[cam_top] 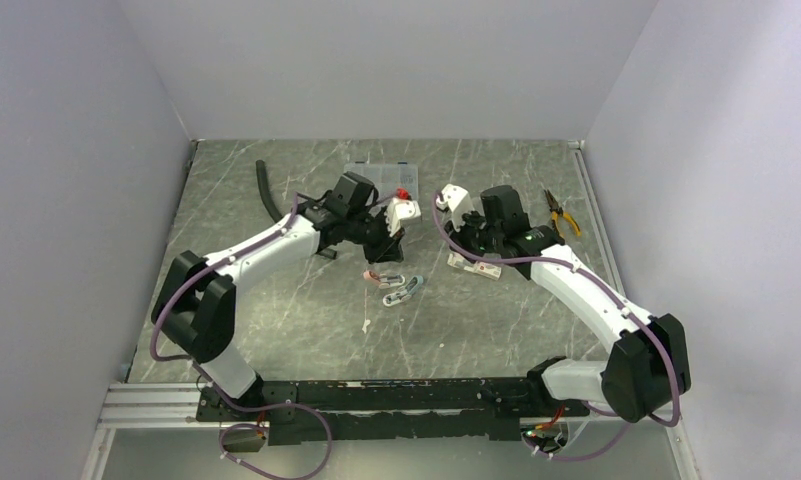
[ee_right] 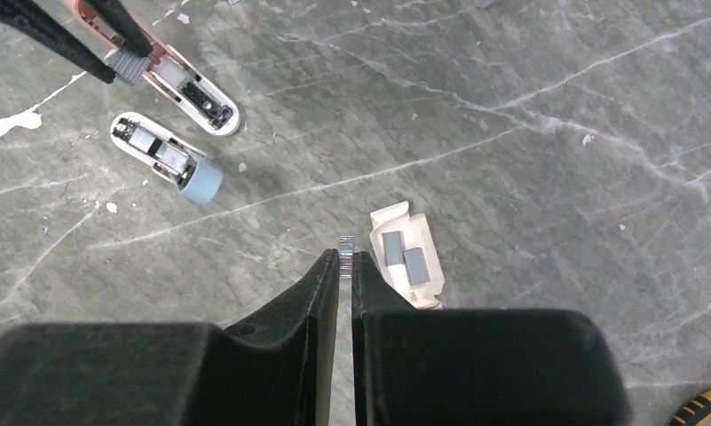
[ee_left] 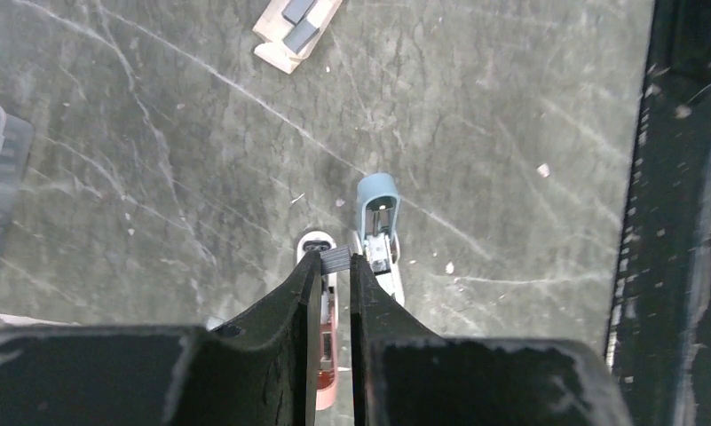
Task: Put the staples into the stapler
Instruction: Install the staple into the stapler.
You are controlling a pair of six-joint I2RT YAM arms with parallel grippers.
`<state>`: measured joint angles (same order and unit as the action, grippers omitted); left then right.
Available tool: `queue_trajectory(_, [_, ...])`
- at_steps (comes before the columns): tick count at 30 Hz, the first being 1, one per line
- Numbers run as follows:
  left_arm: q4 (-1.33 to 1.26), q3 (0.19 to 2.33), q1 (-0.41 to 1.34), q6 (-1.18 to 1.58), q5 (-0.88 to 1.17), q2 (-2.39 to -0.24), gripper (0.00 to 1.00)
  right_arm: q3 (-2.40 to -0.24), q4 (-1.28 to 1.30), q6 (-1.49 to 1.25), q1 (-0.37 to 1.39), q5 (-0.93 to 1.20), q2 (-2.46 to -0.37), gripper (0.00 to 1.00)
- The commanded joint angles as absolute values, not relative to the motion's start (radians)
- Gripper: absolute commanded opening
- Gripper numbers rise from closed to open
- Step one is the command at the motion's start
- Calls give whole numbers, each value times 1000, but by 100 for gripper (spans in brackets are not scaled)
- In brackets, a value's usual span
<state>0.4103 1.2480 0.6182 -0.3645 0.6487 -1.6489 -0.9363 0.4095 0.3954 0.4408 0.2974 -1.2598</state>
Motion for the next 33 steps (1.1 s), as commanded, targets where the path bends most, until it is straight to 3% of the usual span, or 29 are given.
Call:
queue_trajectory(1, [359,1189,646,-545,516,-1605,3,-938,368,384,428,313,-1258,12])
queue_trajectory(9, [319,1138,679,-580,419,-1614,3,-925,362,382,399,324,-1213,12])
queue_trajectory(33, [241,1099,683,-652,534,-1751,3,-929,371,385,332,369,-1216,12])
